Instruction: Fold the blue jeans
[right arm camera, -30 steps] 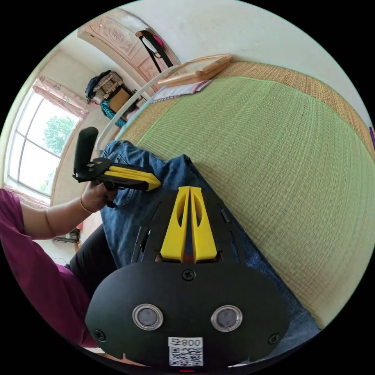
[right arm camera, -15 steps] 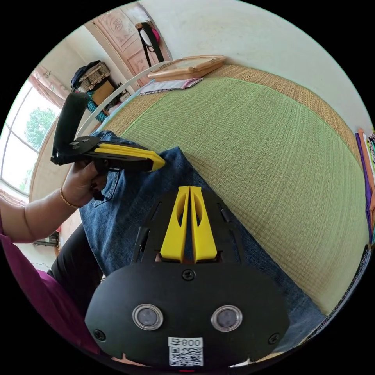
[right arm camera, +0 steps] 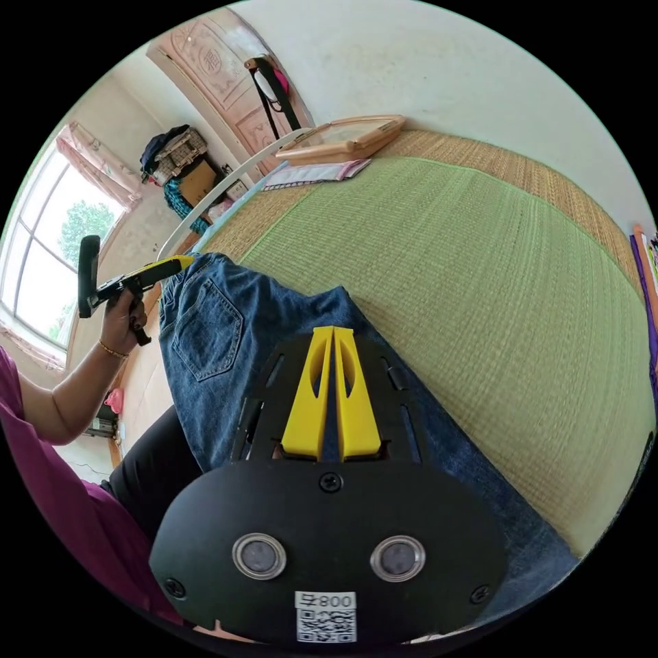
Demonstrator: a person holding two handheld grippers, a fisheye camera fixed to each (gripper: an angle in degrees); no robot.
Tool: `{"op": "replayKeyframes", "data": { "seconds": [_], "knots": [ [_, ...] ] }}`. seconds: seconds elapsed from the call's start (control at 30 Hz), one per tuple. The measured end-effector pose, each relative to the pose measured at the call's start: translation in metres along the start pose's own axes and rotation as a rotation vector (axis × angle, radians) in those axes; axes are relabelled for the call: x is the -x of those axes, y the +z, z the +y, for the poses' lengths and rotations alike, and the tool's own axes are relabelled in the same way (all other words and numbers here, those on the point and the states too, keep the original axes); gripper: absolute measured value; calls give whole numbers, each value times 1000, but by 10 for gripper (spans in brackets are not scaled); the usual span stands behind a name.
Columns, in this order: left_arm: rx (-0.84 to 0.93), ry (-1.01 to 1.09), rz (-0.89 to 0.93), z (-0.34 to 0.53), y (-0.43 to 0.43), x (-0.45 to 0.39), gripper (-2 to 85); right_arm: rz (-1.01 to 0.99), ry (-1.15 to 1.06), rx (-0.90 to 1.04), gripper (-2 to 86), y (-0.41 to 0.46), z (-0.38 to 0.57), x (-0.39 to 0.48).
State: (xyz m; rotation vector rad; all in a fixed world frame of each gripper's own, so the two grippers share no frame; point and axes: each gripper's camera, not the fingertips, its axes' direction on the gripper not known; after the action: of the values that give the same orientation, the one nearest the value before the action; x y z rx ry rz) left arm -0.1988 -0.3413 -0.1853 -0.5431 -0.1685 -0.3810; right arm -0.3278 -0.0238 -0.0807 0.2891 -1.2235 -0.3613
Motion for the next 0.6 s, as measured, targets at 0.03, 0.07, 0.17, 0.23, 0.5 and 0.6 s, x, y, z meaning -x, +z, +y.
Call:
{"op": "replayKeyframes", "data": {
  "seconds": [0.03, 0.07, 0.17, 0.23, 0.5, 0.6],
  "knots": [
    [6, -41, -48, 5, 0, 14, 0, -2, -1, 7, 1, 5, -5, 1],
    [45, -56, -82, 11, 8, 25, 0, -12, -2, 31, 1, 15, -14, 2],
    [56, -97, -1, 25, 25, 39, 0, -31, 10, 59, 1, 35, -23, -1],
    [58, -75, -8, 27, 27, 36, 0, -63, 46, 53, 0, 33, -22, -7],
    [2, -27, 101, 37, 6, -8, 0, 5, 72, -2, 0, -19, 10, -7],
    [23, 103, 250, 39, 18, -64, 0, 67, 154, -15, 0, -50, 53, -26]
  ]
}}
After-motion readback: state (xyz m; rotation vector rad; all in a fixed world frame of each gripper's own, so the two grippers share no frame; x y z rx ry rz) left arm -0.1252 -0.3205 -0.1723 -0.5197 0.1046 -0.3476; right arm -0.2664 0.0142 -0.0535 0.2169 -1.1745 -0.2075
